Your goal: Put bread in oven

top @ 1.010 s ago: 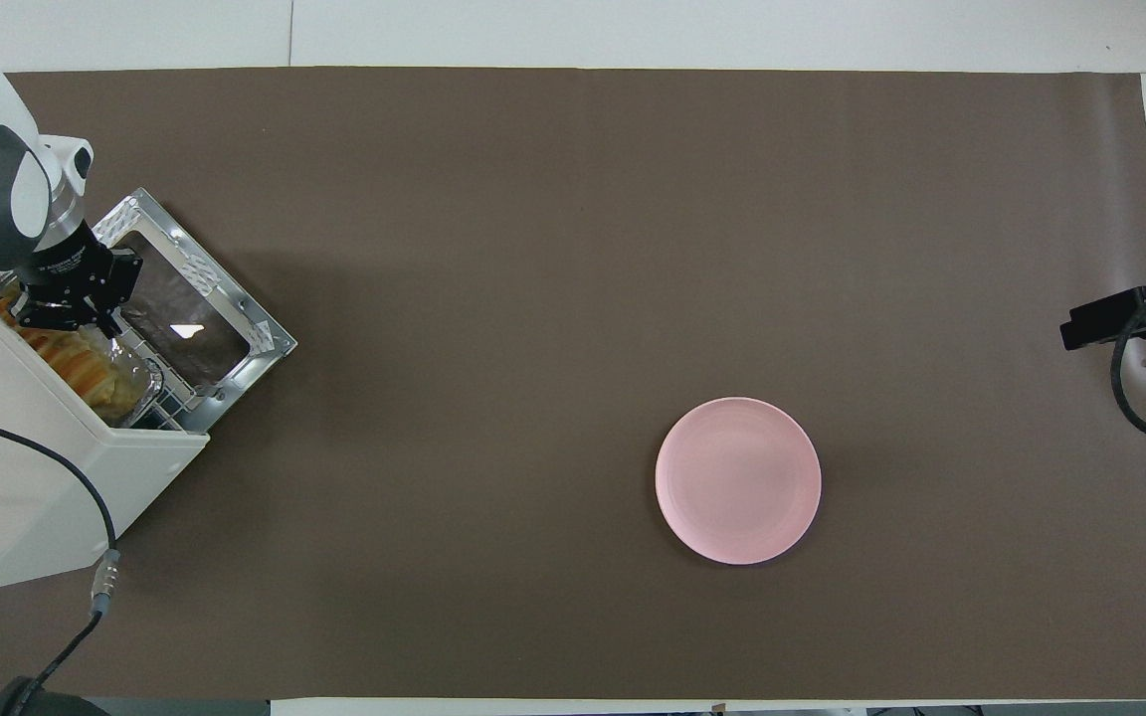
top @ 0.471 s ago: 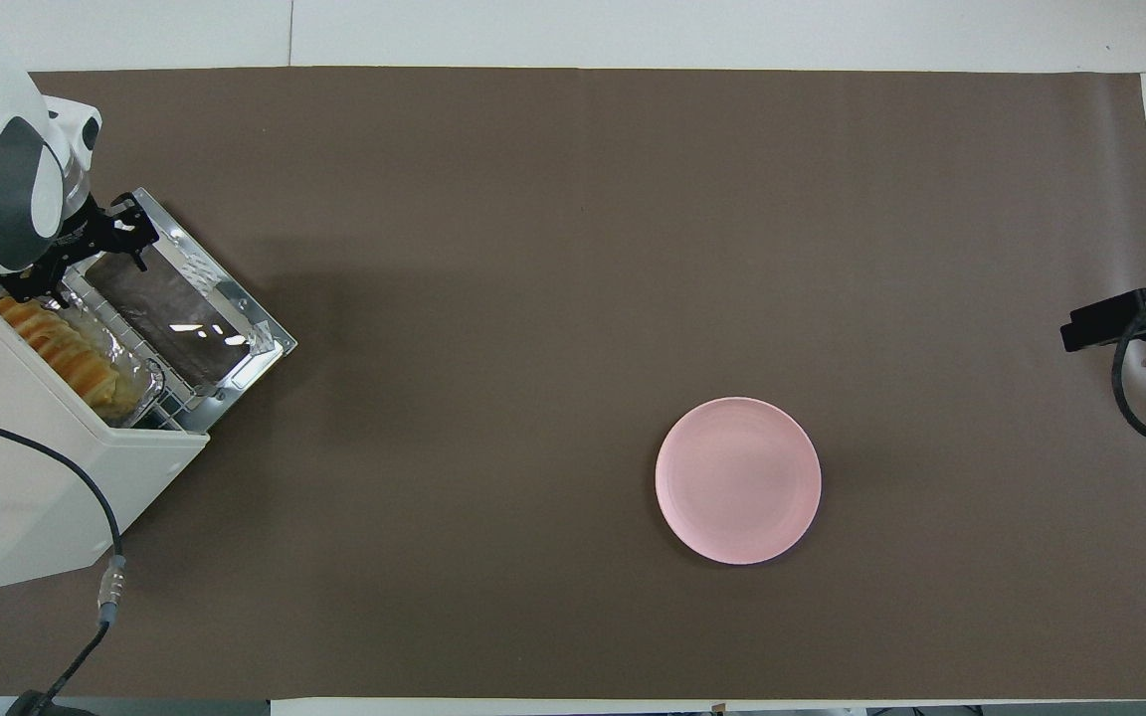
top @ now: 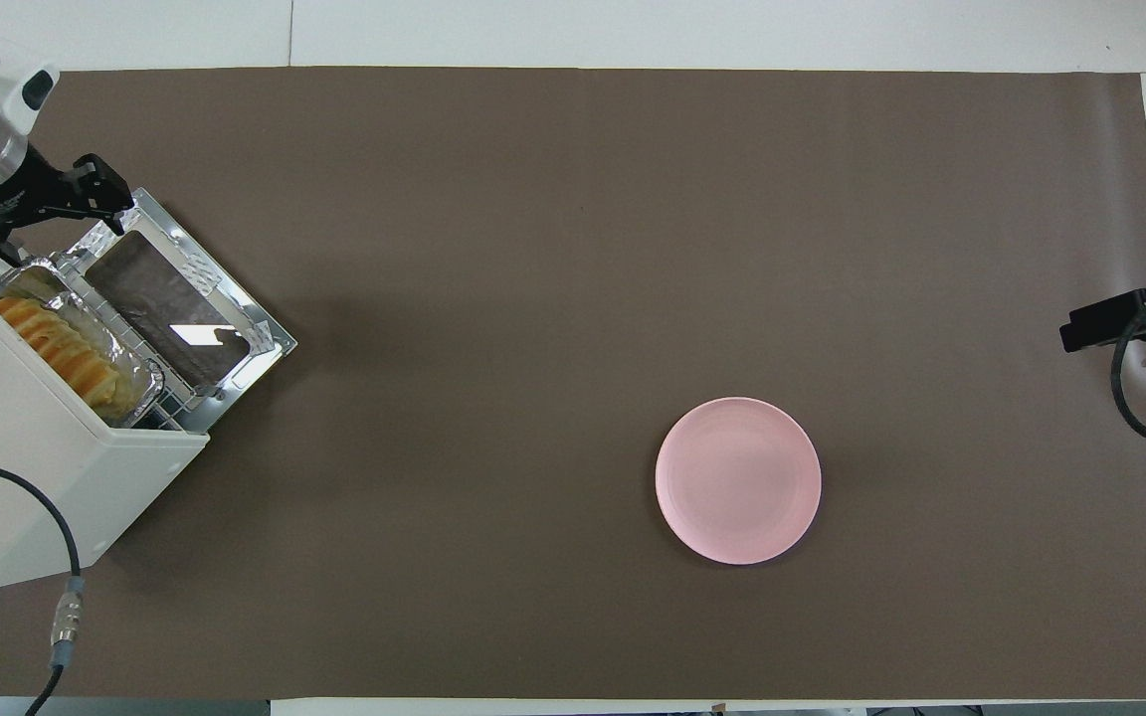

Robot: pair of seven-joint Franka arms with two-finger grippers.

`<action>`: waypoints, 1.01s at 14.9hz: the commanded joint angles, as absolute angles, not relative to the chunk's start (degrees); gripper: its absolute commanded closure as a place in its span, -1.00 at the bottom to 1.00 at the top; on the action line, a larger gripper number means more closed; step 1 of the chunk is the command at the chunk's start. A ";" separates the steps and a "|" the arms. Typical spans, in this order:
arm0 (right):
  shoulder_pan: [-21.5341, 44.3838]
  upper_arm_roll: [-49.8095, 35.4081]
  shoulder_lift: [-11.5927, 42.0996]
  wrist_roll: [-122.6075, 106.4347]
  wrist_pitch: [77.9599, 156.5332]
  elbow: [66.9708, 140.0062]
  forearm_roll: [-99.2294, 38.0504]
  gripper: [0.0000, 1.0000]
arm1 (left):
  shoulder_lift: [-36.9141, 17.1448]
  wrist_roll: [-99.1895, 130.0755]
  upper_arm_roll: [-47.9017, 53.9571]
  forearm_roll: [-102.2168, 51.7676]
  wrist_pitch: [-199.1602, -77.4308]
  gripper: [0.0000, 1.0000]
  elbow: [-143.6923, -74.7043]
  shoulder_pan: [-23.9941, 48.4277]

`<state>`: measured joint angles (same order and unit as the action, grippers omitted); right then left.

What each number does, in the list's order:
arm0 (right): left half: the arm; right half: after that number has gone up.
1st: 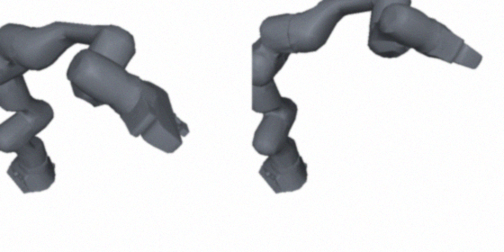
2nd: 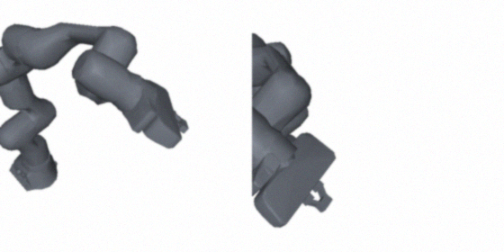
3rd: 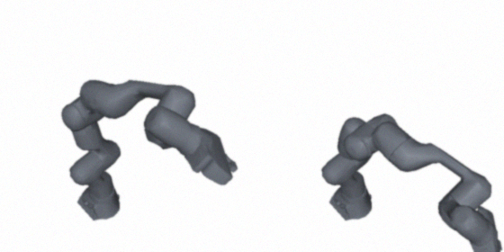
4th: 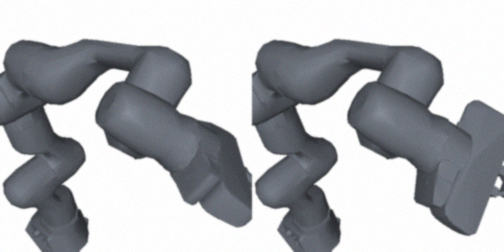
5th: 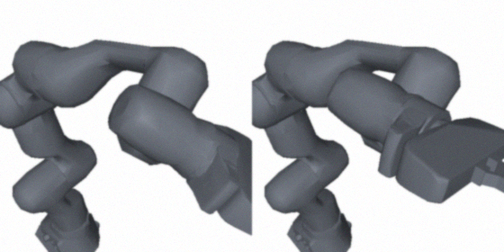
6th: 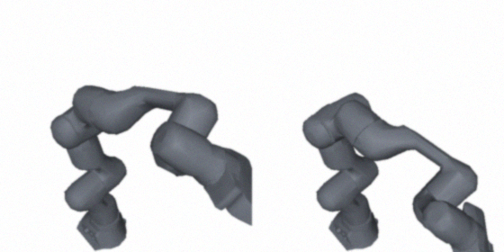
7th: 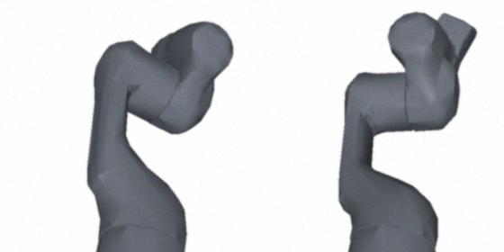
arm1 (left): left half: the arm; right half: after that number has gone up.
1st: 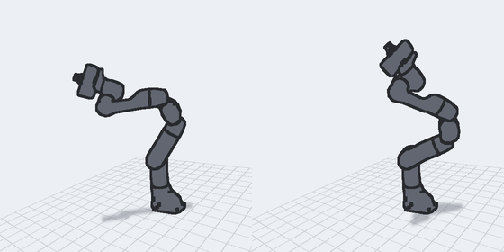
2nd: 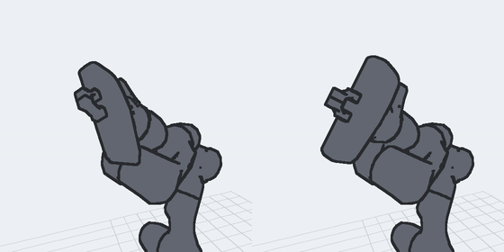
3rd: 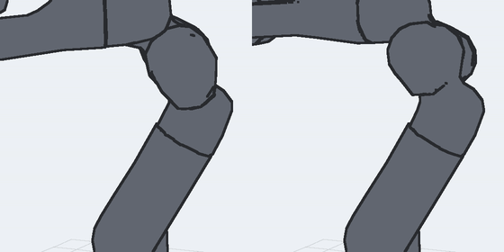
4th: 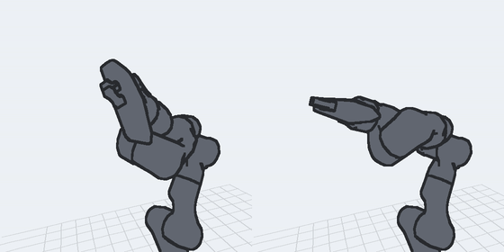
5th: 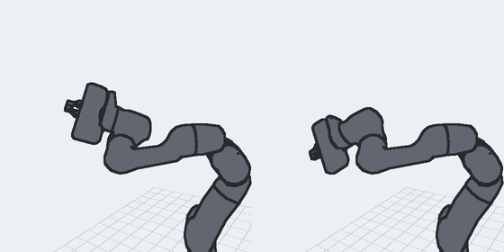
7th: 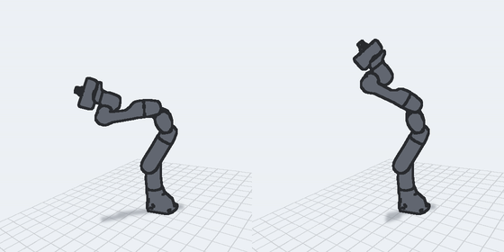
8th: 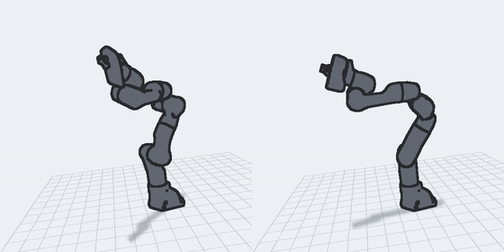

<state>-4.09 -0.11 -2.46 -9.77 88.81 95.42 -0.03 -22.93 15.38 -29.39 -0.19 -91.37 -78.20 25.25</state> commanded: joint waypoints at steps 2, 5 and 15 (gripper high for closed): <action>-4.83 -0.62 -3.25 -10.72 88.07 95.80 -0.18 -1.00 | -17.50 3.11 -29.53 -1.93 -84.13 -1.00 -79.28 26.37; -4.75 -0.62 -3.25 -10.72 88.07 95.80 -0.18 -1.00 | -14.25 -1.23 -29.44 -1.93 -80.52 -1.00 -80.24 26.45; -4.83 -0.62 -3.25 -10.72 88.07 95.80 -0.18 -1.00 | -7.66 -6.33 -22.09 -1.93 -74.36 -1.00 -80.24 21.46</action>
<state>-4.09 -0.13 -2.46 -9.77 88.81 95.42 -0.03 -10.15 -5.64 -26.05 -1.40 -74.88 -78.52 24.97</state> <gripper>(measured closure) 0.000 0.000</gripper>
